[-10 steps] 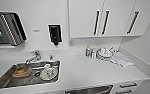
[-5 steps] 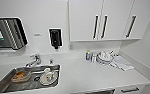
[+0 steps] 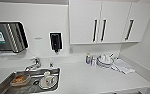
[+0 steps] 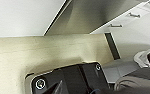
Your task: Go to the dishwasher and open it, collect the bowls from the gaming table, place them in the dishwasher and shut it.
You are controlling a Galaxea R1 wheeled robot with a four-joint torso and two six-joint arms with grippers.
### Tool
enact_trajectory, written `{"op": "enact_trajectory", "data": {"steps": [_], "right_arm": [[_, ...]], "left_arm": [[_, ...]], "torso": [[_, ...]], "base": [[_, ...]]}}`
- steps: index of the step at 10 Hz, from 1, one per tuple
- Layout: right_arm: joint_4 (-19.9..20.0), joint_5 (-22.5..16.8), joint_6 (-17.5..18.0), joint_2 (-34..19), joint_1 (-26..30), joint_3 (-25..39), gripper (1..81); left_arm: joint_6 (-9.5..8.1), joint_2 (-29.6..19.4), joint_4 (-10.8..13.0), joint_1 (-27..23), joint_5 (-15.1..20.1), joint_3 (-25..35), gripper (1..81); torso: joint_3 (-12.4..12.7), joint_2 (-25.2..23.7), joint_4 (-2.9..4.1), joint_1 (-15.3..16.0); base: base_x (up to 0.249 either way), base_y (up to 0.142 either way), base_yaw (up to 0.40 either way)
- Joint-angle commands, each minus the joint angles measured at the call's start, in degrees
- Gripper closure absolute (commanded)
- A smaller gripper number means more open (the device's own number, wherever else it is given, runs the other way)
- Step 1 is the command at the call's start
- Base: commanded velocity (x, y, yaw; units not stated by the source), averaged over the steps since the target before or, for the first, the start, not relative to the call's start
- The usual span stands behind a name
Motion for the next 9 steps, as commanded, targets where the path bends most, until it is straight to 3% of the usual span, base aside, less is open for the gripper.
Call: {"op": "enact_trajectory", "data": {"steps": [1, 3, 4, 5, 7, 9], "right_arm": [[0.3, -1.3, 0.3, -4.3, 3.0, 3.1, 1.0], [0.2, -1.3, 0.3, -5.5, 3.4, 4.7, 1.0], [0.2, -1.2, 0.3, -6.0, 3.7, 5.4, 1.0], [0.2, -1.3, 0.3, -6.5, 4.0, 6.3, 1.0], [0.2, -1.2, 0.3, -8.0, 4.5, 8.4, 1.0], [0.3, -1.2, 0.3, -8.8, 4.9, 9.7, 1.0]], "left_arm": [[0.91, -16.1, 4.4, -5.3, 1.7, 16.6, 1.0], [0.91, -20.7, 5.3, -5.5, 0.0, 21.3, 1.0], [0.91, -22.3, 5.4, -6.1, 0.0, 22.8, 1.0], [0.91, -24.2, 5.9, -7.0, 0.0, 24.2, 1.0], [0.91, -29.9, 9.0, -8.9, 0.0, 29.0, 1.0], [0.91, -34.6, 14.4, -10.1, -0.1, 33.7, 1.0]], "torso": [[-1.4, -5.6, 0.00, 3.7], [-5.5, -9.2, 0.00, 5.9], [-6.2, -10.6, 0.00, 6.7], [-3.5, -12.3, 0.00, 7.8], [-4.5, -15.3, 0.00, 9.7], [-5.2, -18.5, 0.00, 11.7]], "base": [[0.000, 0.000, 0.000], [0.000, 0.000, 0.000], [0.000, 0.000, 0.000], [0.000, 0.000, 0.000], [0.000, 0.000, 0.000], [0.000, 0.000, 0.000]]}}
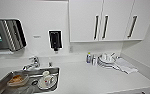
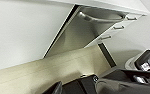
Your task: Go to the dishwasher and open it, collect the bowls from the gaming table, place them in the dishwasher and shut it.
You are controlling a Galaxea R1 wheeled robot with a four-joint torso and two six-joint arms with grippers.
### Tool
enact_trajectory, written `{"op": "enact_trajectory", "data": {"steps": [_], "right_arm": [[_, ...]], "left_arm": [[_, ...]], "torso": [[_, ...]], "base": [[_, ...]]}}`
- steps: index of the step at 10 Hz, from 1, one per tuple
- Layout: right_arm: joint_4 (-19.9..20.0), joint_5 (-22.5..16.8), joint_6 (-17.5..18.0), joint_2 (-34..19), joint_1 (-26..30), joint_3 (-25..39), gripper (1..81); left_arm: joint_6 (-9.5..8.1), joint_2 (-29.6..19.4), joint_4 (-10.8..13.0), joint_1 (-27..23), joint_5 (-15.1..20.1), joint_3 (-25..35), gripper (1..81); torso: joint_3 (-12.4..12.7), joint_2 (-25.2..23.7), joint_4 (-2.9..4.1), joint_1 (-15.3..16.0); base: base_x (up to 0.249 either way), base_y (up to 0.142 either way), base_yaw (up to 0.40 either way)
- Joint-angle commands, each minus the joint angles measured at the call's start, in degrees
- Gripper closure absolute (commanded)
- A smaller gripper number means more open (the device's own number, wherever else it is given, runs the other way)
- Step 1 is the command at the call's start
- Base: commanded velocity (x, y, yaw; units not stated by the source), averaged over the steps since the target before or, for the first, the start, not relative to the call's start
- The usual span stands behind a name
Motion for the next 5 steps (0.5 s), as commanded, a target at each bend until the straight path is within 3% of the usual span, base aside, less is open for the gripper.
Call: {"op": "enact_trajectory", "data": {"steps": [1, 3, 5], "right_arm": [[0.4, -1.3, 0.3, -3.4, 3.9, 3.0, 1.0], [0.8, -1.2, 0.2, -3.8, 3.9, 3.0, 1.0], [1.4, -1.3, 0.2, -4.6, 4.1, 3.4, 1.0]], "left_arm": [[0.63, -9.5, 10.7, -5.5, 0.8, 8.7, 1.0], [0.63, -9.3, 16.5, -5.5, -0.7, 10.4, 1.0], [0.63, -6.7, 16.8, -5.5, -0.9, 10.8, 1.0]], "torso": [[0.0, -5.6, 0.00, 3.6], [0.0, -9.6, 0.00, 6.1], [0.0, -13.6, 0.00, 8.6]], "base": [[0.000, 0.000, 0.000], [0.000, 0.000, 0.000], [0.000, 0.000, 0.000]]}}
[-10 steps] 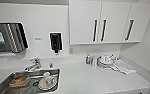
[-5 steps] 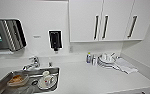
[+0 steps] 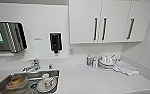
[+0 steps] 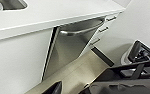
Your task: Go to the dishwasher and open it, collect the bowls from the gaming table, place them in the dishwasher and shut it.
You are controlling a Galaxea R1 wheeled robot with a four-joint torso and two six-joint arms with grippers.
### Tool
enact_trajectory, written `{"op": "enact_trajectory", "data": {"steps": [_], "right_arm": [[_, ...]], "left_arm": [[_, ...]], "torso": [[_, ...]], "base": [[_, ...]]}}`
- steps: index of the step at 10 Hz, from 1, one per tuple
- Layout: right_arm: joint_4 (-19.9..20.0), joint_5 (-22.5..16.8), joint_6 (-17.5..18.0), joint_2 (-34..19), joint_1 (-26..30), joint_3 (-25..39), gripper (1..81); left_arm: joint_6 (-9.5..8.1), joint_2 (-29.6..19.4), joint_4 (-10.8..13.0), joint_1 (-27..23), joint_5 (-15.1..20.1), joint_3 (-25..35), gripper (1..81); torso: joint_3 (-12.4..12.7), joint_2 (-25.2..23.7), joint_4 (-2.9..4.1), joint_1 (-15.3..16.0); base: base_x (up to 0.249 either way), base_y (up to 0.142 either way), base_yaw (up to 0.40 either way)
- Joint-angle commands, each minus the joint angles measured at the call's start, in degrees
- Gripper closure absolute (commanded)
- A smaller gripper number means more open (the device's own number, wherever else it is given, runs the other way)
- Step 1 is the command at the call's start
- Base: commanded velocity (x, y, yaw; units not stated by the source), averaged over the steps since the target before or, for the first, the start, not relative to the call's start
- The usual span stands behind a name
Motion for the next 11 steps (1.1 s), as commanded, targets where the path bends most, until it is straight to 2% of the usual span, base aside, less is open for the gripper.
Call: {"op": "enact_trajectory", "data": {"steps": [1, 2, 3, 5, 6, 7, 9, 11], "right_arm": [[0.9, -1.2, 0.2, -3.4, 3.7, 1.9, 1.0], [1.1, -1.2, 0.2, -3.4, 3.9, 1.9, 1.0], [1.1, -1.2, 0.2, -3.5, 4.3, 2.3, 1.0], [1.1, -1.2, 0.2, -3.6, 4.7, 3.2, 1.0], [0.9, -1.2, 0.2, -3.8, 4.8, 3.7, 1.0], [1.0, -1.2, 0.2, -4.4, 5.0, 4.5, 1.0], [0.9, -1.2, 0.2, -6.2, 5.3, 6.8, 1.0], [0.9, -1.2, 0.2, -8.7, 5.8, 9.7, 1.0]], "left_arm": [[0.55, -0.7, 2.3, -3.4, -0.2, 2.6, 1.0], [0.55, -0.7, 2.3, -3.4, -0.4, 2.6, 1.0], [0.46, -0.7, 2.3, -3.4, -1.4, 2.5, 1.0], [0.37, -0.8, 2.3, -3.4, -1.7, 2.3, 1.0], [0.37, -1.2, 2.3, -3.4, -1.8, 2.3, 1.0], [0.46, -1.6, 2.3, -3.4, -1.8, 2.5, 1.0], [0.11, -2.4, 2.3, -3.4, -4.6, 2.6, 1.0], [-0.06, -2.6, 2.4, -3.4, -4.8, 3.3, 1.0]], "torso": [[-2.3, -5.7, 0.00, 3.6], [-5.5, -7.5, 0.00, 4.8], [-6.2, -9.0, 0.00, 5.7], [-9.4, -12.4, 0.00, 7.9], [-5.8, -14.4, 0.00, 9.1], [-7.3, -10.2, 0.00, 6.5], [-8.2, -11.2, 0.00, 7.3], [-8.2, -11.1, 0.00, 7.3]], "base": [[0.000, 0.000, 0.000], [0.000, 0.000, 0.000], [0.000, 0.000, 0.000], [0.000, 0.000, 0.000], [0.000, 0.000, 0.000], [0.000, 0.000, 0.000], [0.000, 0.000, 0.000], [0.000, 0.000, 0.000]]}}
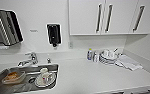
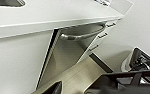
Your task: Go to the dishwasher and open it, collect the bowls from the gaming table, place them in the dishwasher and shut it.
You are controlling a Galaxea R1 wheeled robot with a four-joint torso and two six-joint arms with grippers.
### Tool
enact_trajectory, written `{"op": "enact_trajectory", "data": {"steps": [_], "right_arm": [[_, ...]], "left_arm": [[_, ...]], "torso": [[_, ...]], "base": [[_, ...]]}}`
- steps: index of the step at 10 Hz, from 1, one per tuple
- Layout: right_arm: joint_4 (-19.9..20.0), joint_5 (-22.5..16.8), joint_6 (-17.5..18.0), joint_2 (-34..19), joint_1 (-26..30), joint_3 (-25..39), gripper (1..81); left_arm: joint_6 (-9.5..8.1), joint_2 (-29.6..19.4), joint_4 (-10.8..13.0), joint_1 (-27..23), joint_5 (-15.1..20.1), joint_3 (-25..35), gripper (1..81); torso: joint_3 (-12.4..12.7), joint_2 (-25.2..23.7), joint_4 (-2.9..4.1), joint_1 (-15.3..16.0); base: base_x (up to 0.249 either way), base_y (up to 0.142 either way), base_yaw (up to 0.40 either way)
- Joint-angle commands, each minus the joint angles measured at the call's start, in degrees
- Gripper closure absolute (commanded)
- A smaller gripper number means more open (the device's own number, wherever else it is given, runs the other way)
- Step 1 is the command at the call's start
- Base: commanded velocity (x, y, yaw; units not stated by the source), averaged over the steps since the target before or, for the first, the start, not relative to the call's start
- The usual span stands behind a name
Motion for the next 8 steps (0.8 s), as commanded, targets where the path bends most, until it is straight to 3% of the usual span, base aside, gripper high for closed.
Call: {"op": "enact_trajectory", "data": {"steps": [1, 5, 6, 8], "right_arm": [[0.3, -1.2, 0.1, -6.5, 4.4, 5.9, 1.0], [3.1, -2.8, 0.9, -14.3, 9.9, 15.4, 1.0], [3.1, -4.7, 1.5, -16.0, 12.1, 17.7, 1.0], [3.2, -9.9, 3.2, -16.7, 17.5, 20.5, 1.0]], "left_arm": [[0.09, -3.6, 1.0, -3.4, 0.3, 2.8, 1.0], [0.79, -3.6, 1.9, -3.4, -0.4, 3.1, 1.0], [0.62, -3.6, 3.4, -3.4, -0.5, 3.4, 1.0], [0.70, -3.4, 3.7, -3.4, -1.8, 3.4, 1.0]], "torso": [[0.0, 0.0, 0.00, 0.0], [0.0, 0.0, 0.00, 0.0], [0.0, 0.0, 0.00, 0.0], [0.0, 0.0, 0.00, 0.0]], "base": [[0.000, 0.000, 0.000], [0.000, 0.000, 0.000], [0.000, 0.000, 0.000], [0.000, 0.000, 0.000]]}}
